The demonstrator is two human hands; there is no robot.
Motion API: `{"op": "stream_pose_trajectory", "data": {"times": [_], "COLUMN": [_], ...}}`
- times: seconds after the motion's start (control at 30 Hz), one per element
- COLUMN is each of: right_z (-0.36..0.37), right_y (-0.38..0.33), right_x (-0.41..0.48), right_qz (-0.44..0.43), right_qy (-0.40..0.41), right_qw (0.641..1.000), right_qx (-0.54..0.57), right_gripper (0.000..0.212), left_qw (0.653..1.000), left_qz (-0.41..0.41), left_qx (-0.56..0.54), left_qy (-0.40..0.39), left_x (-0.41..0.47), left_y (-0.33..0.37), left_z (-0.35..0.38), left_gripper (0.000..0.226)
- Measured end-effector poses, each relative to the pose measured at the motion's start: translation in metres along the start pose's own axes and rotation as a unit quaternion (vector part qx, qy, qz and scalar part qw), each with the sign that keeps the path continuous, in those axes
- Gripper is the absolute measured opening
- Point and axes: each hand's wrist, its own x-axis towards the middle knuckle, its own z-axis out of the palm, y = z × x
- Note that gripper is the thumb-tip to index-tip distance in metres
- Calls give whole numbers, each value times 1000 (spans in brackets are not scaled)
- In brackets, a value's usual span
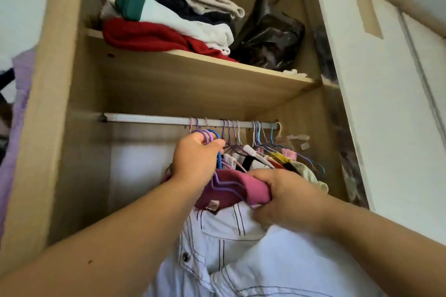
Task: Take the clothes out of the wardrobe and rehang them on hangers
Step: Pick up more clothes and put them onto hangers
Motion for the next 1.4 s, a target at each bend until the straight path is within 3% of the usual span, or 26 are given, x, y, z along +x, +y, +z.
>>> {"op": "stream_pose_trajectory", "data": {"times": [0.23, 0.43, 0.57, 0.83, 1.13, 1.27, 1.4], "right_z": [2, 5, 10, 8, 50, 80, 97], "right_y": [12, 14, 15, -4, -7, -8, -12], "right_x": [71, 124, 151, 203, 287, 305, 306], "right_qz": [-72, -87, -84, -83, -25, -17, -29], "right_qy": [-74, -142, -108, 27, 63, 37, -7], "right_qw": [995, 986, 990, 995, 996, 997, 997], "right_qx": [8, 14, 17, 51, 56, 68, 70], "right_gripper": [32, 29, 26, 14, 17, 29, 27], "left_qw": [996, 996, 996, 982, 970, 928, 834], "left_qz": [-73, -84, -67, 36, 81, 96, 96], "left_qx": [43, 43, 52, 186, 227, 359, 541], "left_qy": [20, -1, -16, 19, 39, 19, -58], "left_x": [47, 83, 108, 175, 232, 247, 249], "left_y": [-5, -17, -25, -17, -56, -79, -93], "left_z": [1, 4, 4, -20, -36, -44, -49], "left_gripper": [17, 11, 11, 11, 25, 51, 67]}}
